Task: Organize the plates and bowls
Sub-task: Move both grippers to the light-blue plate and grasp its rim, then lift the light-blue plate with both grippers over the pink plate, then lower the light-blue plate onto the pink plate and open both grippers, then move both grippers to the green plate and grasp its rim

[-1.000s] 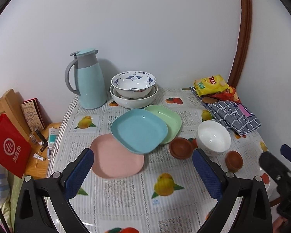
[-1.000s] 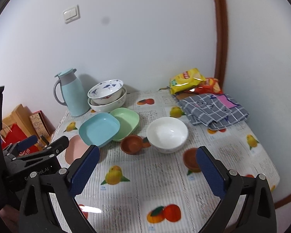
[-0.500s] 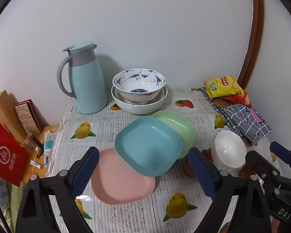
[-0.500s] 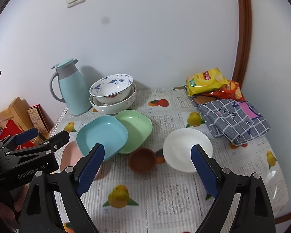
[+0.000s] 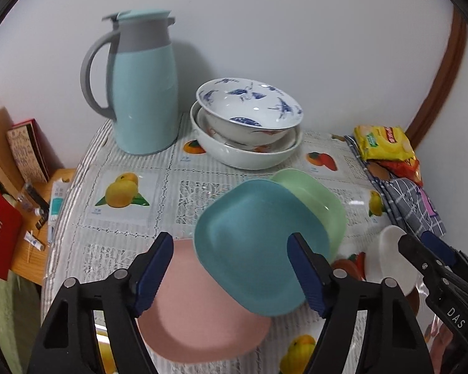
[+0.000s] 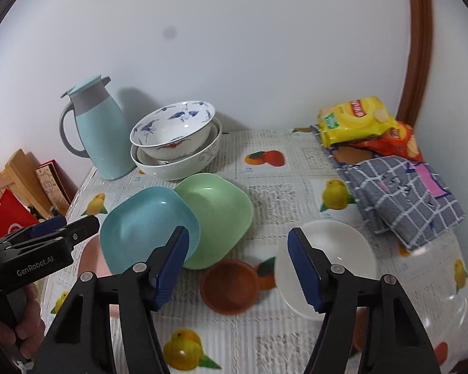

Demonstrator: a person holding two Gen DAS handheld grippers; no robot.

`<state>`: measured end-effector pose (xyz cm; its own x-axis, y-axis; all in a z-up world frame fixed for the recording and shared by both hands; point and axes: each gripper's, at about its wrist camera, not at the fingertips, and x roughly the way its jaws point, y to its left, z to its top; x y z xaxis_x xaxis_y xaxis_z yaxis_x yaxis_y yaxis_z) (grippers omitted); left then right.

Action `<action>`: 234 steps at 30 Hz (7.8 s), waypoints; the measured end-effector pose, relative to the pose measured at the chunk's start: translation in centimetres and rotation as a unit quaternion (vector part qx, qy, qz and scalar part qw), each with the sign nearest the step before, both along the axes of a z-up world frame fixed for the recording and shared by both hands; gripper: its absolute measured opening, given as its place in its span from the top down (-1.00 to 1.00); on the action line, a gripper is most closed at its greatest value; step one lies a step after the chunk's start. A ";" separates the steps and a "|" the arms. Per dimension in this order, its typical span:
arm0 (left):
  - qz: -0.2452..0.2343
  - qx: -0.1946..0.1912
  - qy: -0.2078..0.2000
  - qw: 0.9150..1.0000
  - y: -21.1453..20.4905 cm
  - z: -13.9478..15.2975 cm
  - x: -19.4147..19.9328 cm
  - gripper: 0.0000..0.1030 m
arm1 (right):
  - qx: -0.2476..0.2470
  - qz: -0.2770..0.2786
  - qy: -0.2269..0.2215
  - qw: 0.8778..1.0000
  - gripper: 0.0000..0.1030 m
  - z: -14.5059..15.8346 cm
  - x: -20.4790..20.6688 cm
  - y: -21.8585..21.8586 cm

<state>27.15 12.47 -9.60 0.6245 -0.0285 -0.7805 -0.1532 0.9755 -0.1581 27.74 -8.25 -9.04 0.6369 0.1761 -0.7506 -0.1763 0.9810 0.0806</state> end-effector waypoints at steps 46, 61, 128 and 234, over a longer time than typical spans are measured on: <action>0.005 -0.053 0.037 0.998 2.1 -3.5 0.9 0.80 | -0.015 0.081 0.055 0.995 0.81 -4.9 2.8 5.9; -0.008 -0.049 0.007 0.999 1.6 0.3 -2.2 0.80 | 0.007 0.054 0.026 0.998 0.86 -0.9 -2.2 4.4; -0.022 0.039 0.048 0.998 7.6 -4.6 -3.2 -0.15 | 0.002 0.027 0.031 0.999 0.27 -5.0 -5.9 10.4; -0.067 0.014 0.098 0.993 -3.3 -9.5 11.1 0.75 | -0.084 -0.022 0.098 0.991 0.77 -10.6 11.5 2.8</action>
<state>38.26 9.21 -19.12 0.4530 -0.0774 -0.8882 -0.0462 0.9928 -0.1101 39.20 -5.49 -19.67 0.4807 0.0139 -0.8768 -0.1311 0.9898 -0.0562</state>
